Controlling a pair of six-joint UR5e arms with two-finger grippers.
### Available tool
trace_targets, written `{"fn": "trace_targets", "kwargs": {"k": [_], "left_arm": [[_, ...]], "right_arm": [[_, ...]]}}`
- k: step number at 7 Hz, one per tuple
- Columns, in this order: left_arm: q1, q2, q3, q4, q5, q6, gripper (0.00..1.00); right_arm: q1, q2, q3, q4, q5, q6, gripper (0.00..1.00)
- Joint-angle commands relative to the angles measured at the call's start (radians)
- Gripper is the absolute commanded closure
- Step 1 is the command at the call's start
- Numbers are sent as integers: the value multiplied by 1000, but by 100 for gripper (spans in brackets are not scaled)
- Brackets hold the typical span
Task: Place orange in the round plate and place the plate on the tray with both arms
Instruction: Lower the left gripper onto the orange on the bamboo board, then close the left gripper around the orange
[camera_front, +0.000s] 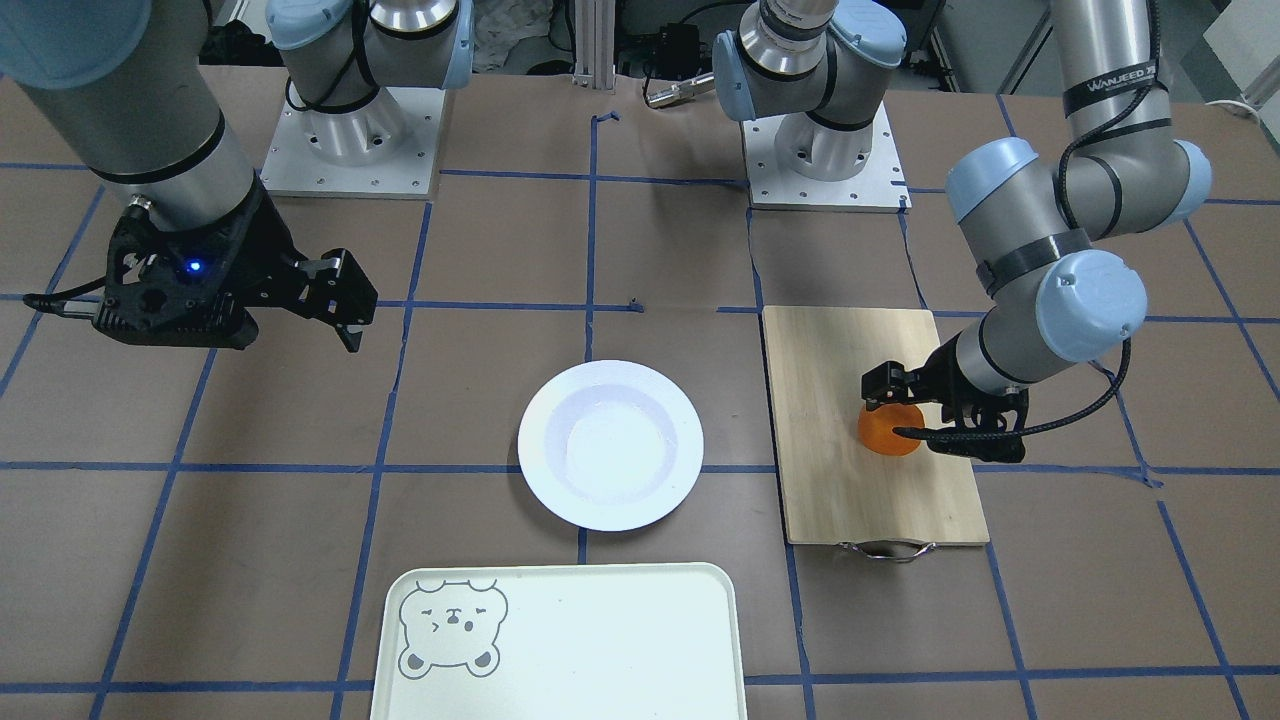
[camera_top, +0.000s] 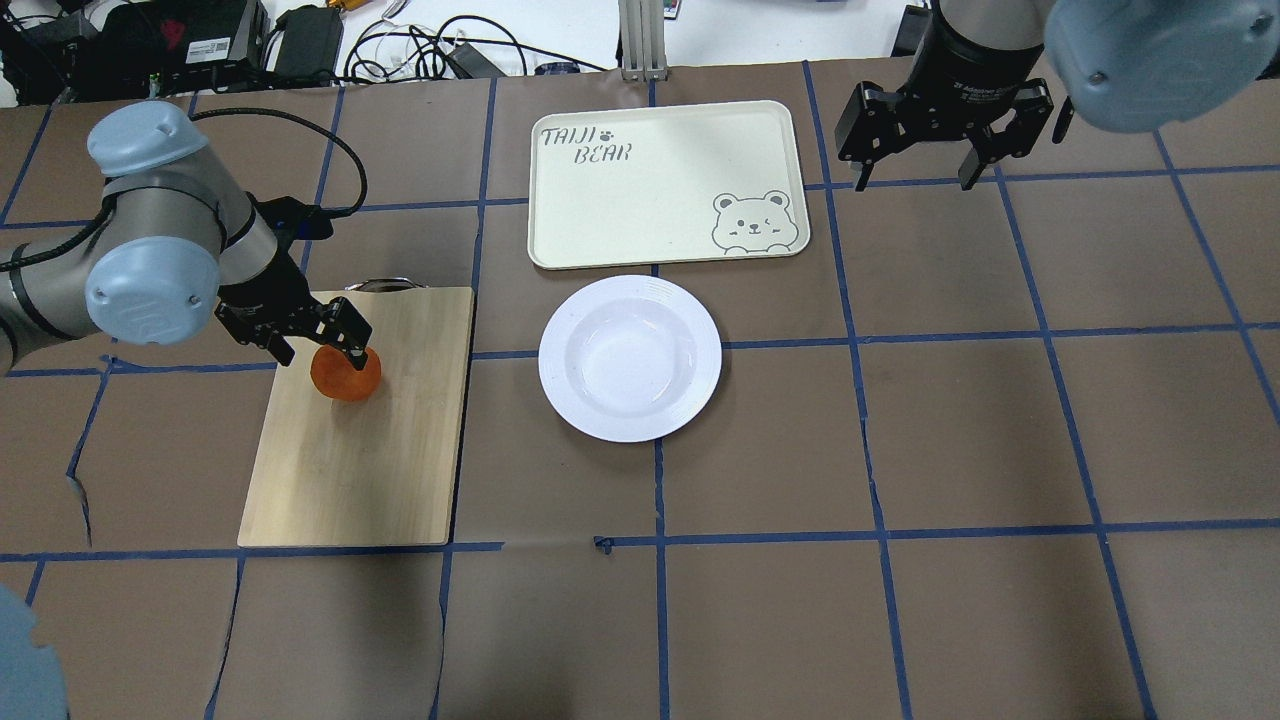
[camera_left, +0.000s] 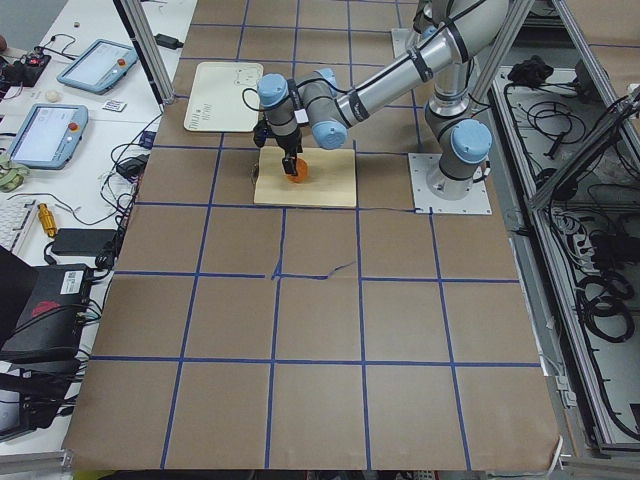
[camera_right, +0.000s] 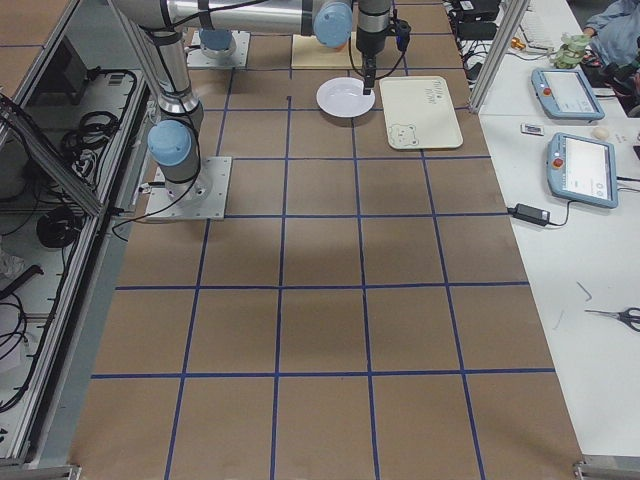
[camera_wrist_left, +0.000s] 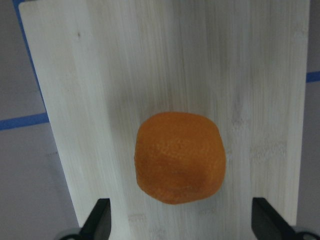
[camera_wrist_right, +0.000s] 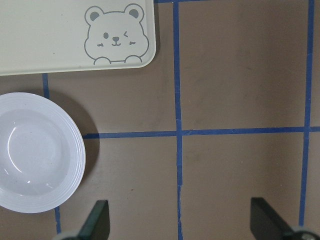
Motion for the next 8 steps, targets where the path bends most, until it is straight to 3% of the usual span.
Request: {"fn": "trace_targets", "kwargs": {"k": [1, 2, 3, 4, 5, 7, 8], "left_arm": [[0, -34, -4, 29, -2, -1, 0], [0, -45, -4, 38, -2, 1, 0], [0, -51, -4, 38, -4, -1, 23], [0, -56, -4, 38, -4, 1, 63], [0, -57, -1, 38, -2, 1, 94], [-17, -22, 29, 38, -4, -42, 97], [-46, -30, 90, 32, -10, -133, 97]], "right_arm": [[0, 0, 1, -1, 0, 0, 0], [0, 0, 1, -1, 0, 0, 0], [0, 0, 1, 0, 0, 0, 0], [0, 1, 1, 0, 0, 0, 0], [0, 0, 1, 0, 0, 0, 0], [0, 1, 1, 0, 0, 0, 0], [0, 1, 1, 0, 0, 0, 0]]}}
